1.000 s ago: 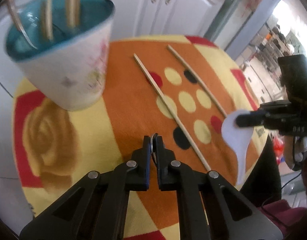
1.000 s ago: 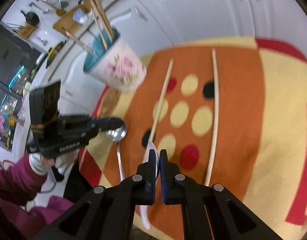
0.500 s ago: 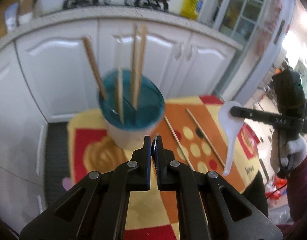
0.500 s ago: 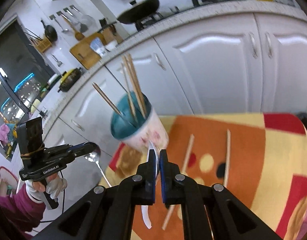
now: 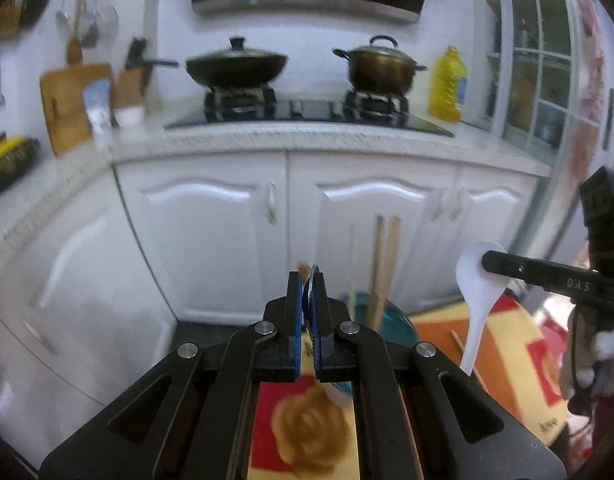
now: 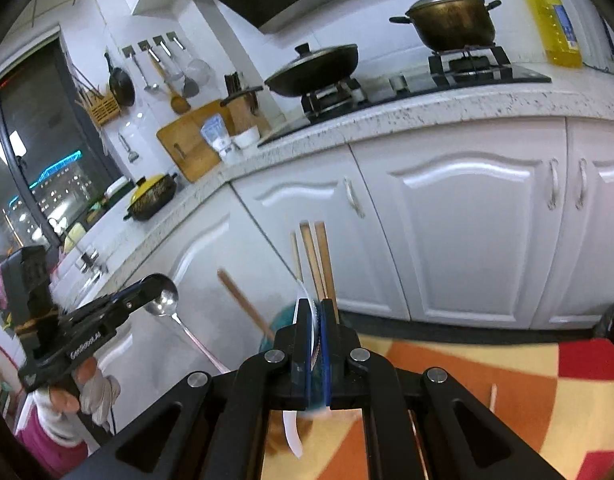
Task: Organize utensils
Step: 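Carry both spoons over the floral cup and open both grippers, then close the right gripper on a wooden chopstick while the left gripper approaches another chopstick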
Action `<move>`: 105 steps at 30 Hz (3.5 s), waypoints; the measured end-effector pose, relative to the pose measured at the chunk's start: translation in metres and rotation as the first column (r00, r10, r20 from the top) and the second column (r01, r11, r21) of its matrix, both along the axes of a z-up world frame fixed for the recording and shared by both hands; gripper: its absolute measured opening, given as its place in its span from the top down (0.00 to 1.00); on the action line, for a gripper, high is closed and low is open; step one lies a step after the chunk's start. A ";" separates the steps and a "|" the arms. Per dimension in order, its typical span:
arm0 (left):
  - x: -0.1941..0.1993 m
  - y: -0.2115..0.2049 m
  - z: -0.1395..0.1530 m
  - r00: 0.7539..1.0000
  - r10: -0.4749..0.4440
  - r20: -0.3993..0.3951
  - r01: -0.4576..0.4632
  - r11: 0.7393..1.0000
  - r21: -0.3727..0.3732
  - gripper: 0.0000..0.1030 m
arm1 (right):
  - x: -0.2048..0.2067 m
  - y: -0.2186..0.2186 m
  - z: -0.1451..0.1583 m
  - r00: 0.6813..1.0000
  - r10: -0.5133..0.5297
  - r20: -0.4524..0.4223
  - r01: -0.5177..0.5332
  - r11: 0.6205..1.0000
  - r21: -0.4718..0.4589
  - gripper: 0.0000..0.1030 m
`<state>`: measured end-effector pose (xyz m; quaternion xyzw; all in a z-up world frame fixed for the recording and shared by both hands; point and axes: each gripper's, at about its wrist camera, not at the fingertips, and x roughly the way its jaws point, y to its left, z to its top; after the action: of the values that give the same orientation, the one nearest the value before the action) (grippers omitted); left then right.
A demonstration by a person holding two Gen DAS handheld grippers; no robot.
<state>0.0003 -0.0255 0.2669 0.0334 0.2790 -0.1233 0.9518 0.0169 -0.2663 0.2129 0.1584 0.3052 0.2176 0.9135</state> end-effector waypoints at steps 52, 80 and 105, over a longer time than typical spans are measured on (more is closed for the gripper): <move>0.022 -0.045 -0.079 0.992 0.056 -0.111 -0.047 0.995 0.083 0.57 | 0.006 0.017 -0.066 0.993 -0.030 -0.112 0.015 0.991 -0.132 0.72; -0.043 -0.065 -0.038 0.996 -0.041 -0.081 0.040 0.999 -0.010 0.55 | -0.070 -0.044 -0.079 0.972 -0.166 -0.168 0.131 0.971 -0.202 0.63; -0.026 -0.168 -0.218 0.834 -0.149 -0.531 0.143 0.988 -0.054 0.55 | -0.106 -0.088 -0.203 0.869 -0.246 -0.430 0.143 0.956 -0.257 0.95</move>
<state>-0.0254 -0.1933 0.0485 0.0133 0.5280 -0.2016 0.8249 -0.0891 -0.3547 0.0094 0.1347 0.5156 0.0459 0.8449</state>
